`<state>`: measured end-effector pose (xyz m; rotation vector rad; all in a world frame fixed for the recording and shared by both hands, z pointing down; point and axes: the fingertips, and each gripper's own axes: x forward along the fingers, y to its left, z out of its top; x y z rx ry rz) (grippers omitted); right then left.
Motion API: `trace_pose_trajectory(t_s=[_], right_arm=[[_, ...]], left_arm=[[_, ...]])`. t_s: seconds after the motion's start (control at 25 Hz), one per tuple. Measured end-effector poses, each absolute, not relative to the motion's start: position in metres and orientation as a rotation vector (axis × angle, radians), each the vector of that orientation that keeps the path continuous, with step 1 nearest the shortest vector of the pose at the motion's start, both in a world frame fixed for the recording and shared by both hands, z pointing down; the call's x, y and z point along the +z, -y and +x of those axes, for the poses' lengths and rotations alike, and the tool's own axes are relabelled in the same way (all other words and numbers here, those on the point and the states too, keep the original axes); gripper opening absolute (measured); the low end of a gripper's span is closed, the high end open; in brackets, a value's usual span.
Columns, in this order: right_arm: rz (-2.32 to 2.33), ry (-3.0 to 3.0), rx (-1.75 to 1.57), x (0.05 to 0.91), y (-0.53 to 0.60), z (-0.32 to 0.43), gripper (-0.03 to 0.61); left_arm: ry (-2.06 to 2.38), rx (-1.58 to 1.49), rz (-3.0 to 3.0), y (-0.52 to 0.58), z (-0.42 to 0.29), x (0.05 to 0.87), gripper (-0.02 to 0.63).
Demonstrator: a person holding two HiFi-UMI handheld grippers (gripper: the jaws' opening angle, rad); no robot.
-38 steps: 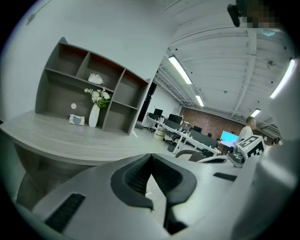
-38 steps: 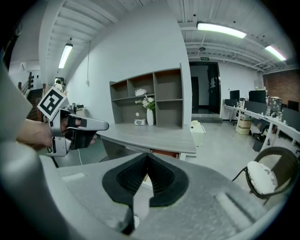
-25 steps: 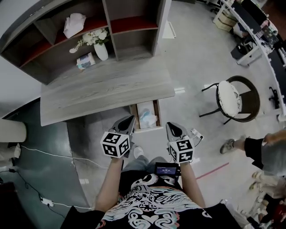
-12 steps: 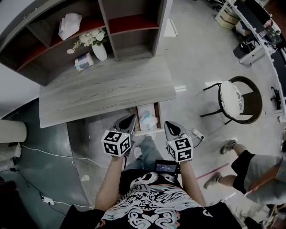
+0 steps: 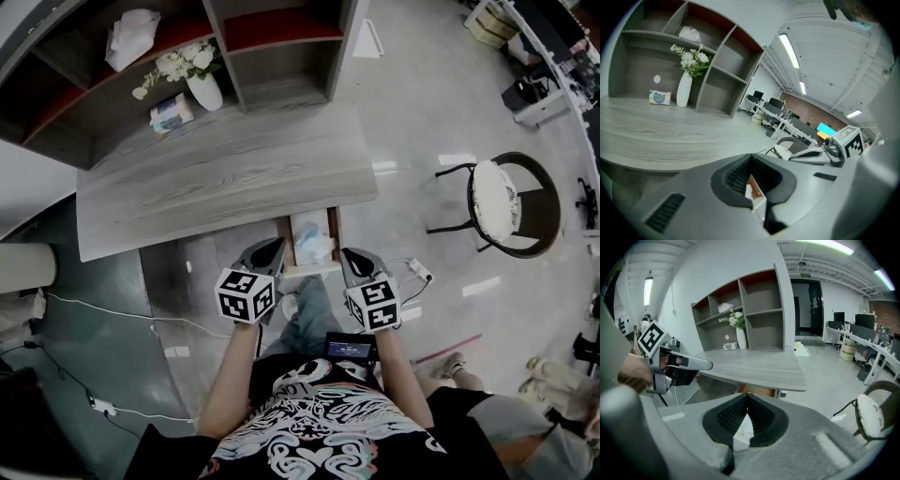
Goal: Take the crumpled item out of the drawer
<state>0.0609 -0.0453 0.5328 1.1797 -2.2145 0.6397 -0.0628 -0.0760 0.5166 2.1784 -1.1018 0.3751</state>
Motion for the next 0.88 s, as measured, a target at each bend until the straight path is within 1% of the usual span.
trace_pose_trajectory(t_s=[0.48, 0.88], right_arm=[[1.060, 2.147, 0.655, 0.579, 0.047, 0.059, 0.005], [0.927, 2.108, 0.653, 0.617, 0.049, 0.050, 0.006]], left_arm=[[1.029, 0.545, 2.144, 0.072, -0.051, 0.568, 0.000], [1.003, 0.615, 2.064, 0.068, -0.052, 0.613, 0.000]])
